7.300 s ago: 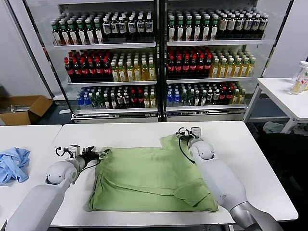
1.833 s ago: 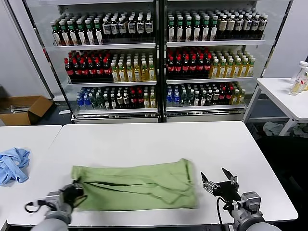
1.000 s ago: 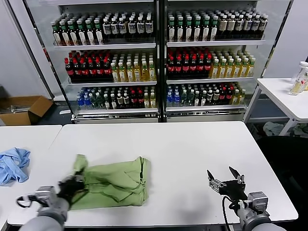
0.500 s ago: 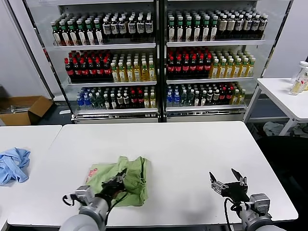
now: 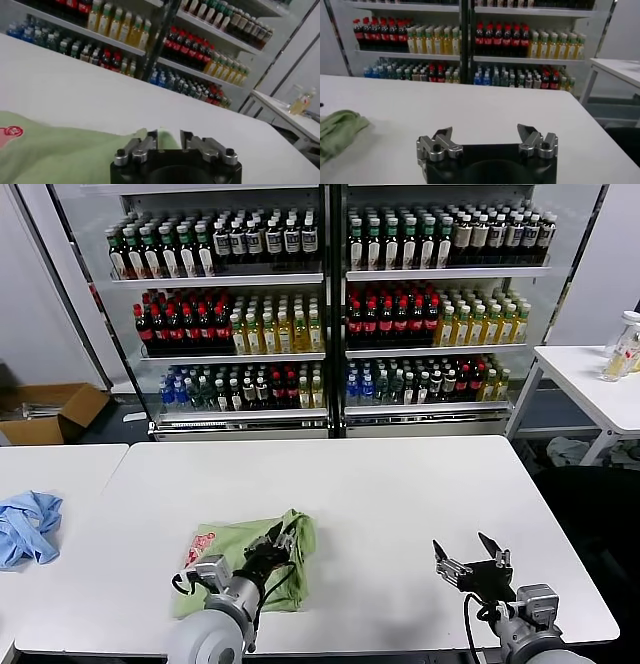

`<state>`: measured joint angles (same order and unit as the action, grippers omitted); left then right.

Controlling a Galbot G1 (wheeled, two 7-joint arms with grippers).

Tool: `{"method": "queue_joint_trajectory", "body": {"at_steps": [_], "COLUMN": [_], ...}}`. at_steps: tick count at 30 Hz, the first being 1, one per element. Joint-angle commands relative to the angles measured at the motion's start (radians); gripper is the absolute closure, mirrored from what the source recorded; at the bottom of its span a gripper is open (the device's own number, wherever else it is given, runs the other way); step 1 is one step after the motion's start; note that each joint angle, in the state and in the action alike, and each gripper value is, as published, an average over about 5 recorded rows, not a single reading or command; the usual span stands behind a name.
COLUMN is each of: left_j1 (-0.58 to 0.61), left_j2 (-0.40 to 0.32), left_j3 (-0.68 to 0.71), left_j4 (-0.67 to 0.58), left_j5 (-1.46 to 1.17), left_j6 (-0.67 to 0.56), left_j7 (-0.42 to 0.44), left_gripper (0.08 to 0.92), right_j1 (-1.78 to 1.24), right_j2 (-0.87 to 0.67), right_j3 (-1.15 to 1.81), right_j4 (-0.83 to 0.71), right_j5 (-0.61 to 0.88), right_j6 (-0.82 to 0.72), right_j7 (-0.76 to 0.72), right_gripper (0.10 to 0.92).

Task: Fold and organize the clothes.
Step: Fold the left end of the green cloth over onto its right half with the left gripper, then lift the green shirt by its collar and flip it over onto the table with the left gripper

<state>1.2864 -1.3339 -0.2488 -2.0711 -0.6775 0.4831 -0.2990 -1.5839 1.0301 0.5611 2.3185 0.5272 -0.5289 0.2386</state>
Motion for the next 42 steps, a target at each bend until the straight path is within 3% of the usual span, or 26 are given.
{"method": "queue_joint_trajectory", "body": {"at_steps": [1,6,14,24,27,42], "left_j1": [0.107,0.24,0.248,0.203,0.193,0.184], "left_j2": [0.079,0.187,0.175,0.167,0.164,0.159], "left_j3": [-0.152,-0.333,-0.345,-0.335,-0.333,-0.344], "left_j4": [-0.151,-0.073,0.05,0.116,0.123,0.116], "left_j5": [0.138,0.281,0.285,0.2,0.128,-0.024], "left_j6": [-0.086,-0.022,0.052,0.037,0.024,-0.018], "left_j7": [0.077,0.063,0.051,0.072,0.087,0.137], "left_gripper": [0.588,0.449,0.223,0.178,0.215,0.64], "right_j1": [0.048,0.083,0.088,0.057,0.055,0.042], "right_j2": [0.006,0.026,0.037,0.036,0.036,0.036], "right_j3": [-0.027,-0.063,-0.07,-0.043,-0.04,-0.033], "right_j4": [-0.017,-0.038,-0.049,-0.035,-0.035,-0.022], "right_j5": [0.003,0.002,0.0,-0.002,-0.003,-0.005], "right_j6": [-0.002,-0.001,0.001,0.003,0.003,0.004], "right_j7": [0.0,-0.002,-0.004,-0.005,-0.006,-0.006], "right_gripper": [0.203,0.203,0.203,0.203,0.203,0.203]}}
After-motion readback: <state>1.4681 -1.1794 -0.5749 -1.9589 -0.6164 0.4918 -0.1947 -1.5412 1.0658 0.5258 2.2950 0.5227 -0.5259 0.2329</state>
